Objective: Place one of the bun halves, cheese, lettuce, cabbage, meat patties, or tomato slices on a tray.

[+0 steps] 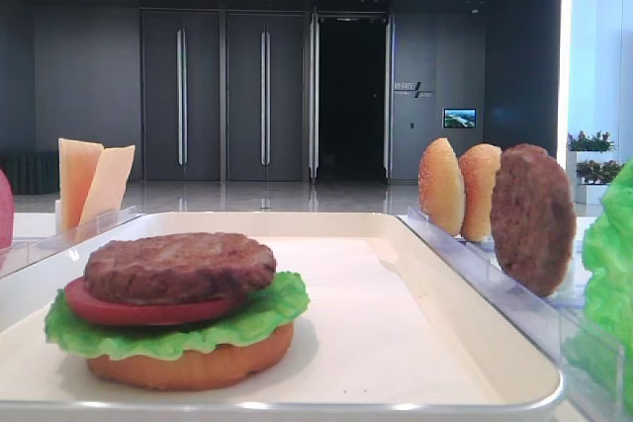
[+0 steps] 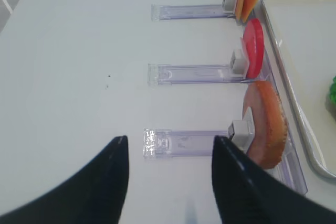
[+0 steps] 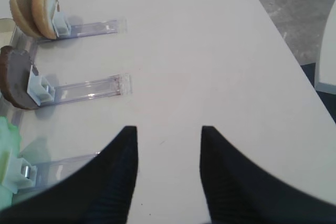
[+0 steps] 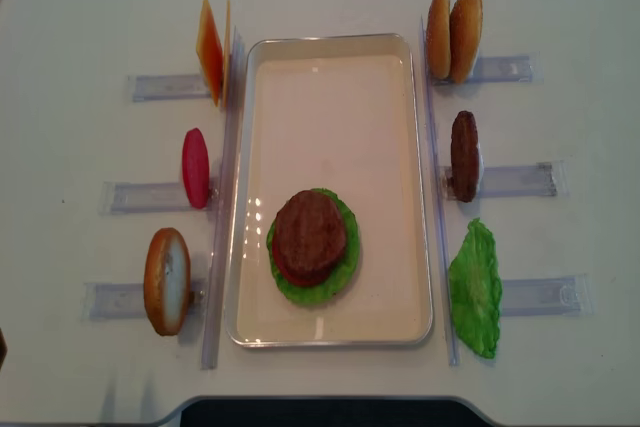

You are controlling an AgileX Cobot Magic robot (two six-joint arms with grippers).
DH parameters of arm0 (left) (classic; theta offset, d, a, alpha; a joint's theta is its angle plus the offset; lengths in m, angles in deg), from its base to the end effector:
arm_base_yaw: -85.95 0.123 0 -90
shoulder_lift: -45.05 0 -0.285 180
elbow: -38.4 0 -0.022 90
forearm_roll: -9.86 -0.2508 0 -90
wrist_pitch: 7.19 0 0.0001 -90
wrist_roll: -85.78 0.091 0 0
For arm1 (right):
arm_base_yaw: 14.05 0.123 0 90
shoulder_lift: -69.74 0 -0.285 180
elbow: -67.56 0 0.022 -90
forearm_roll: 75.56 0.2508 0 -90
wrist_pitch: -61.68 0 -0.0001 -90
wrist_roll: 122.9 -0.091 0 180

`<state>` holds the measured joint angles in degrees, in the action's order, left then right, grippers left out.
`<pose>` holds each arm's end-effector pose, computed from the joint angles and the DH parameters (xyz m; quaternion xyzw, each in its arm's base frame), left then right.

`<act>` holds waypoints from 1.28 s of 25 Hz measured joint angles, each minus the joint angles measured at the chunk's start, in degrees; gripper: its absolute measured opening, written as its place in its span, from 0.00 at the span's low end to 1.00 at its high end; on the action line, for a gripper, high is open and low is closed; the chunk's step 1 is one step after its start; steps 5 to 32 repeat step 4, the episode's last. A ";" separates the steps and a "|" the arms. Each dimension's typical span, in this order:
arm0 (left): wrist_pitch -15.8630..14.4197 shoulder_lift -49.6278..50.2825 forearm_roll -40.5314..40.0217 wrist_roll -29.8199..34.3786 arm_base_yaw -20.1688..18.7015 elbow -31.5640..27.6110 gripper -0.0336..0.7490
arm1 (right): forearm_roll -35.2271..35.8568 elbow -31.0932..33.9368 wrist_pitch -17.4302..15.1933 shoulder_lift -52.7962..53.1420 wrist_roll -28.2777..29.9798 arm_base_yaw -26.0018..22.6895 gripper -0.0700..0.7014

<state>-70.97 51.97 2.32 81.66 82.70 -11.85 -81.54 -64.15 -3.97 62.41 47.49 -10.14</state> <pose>-0.0059 0.0111 0.2655 -0.0104 0.8682 0.0339 0.4949 -0.0100 -0.0093 0.2722 0.0478 0.8690 0.0060 0.4924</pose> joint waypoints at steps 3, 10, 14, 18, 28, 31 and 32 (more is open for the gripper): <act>0.00 0.00 0.00 0.00 0.00 0.00 0.54 | 0.00 0.00 0.02 0.00 0.00 0.00 0.48; 0.00 0.00 0.00 0.00 0.00 0.00 0.54 | 0.00 0.00 0.02 0.00 0.00 0.00 0.48; 0.00 0.00 0.00 0.00 0.00 0.00 0.54 | 0.00 0.00 0.02 0.00 0.00 0.00 0.48; 0.00 0.00 0.00 0.00 0.00 0.00 0.54 | 0.00 0.00 0.02 0.00 0.00 0.00 0.48; 0.00 0.00 0.00 0.00 0.00 0.00 0.54 | 0.00 0.00 0.02 0.00 0.00 0.00 0.48; 0.00 0.00 0.00 0.00 0.00 0.00 0.54 | 0.00 0.00 0.02 0.00 0.00 0.00 0.48; 0.00 0.00 0.00 0.00 0.00 0.00 0.54 | 0.00 0.00 0.02 0.00 0.00 0.00 0.48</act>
